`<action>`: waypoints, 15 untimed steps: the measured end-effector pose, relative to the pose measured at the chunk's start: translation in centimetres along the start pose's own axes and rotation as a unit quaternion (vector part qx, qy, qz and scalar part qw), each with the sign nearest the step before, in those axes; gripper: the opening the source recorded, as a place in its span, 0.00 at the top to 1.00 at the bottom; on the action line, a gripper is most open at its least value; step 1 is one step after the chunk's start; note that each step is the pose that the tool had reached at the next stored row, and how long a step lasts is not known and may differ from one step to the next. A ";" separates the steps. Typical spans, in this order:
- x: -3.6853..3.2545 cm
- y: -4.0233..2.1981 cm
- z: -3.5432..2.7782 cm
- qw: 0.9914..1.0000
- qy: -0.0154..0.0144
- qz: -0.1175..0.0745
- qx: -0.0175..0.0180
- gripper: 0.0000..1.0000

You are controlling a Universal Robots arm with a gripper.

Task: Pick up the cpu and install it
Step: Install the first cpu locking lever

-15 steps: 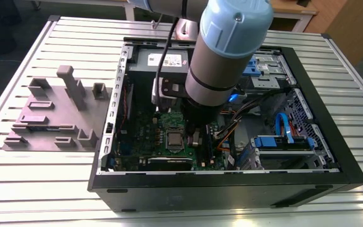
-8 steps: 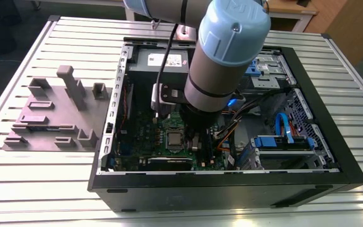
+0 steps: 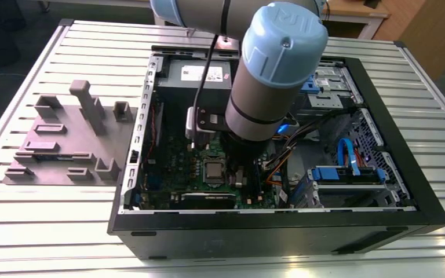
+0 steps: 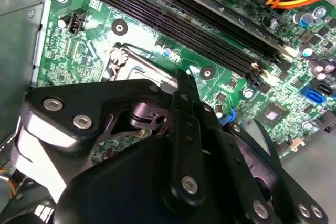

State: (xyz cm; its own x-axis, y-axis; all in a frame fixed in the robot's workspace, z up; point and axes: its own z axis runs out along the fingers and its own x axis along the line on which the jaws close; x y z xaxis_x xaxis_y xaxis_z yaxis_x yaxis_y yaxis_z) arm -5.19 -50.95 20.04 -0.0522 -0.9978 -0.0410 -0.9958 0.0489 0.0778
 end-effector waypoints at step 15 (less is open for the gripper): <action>0.33 -0.19 1.16 1.000 0.001 -0.011 -0.001 0.90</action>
State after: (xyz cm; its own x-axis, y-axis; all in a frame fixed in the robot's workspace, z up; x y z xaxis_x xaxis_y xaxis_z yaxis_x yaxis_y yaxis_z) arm -5.10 -51.24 18.86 -0.0296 -0.9987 -0.0405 -0.9966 0.0263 0.0782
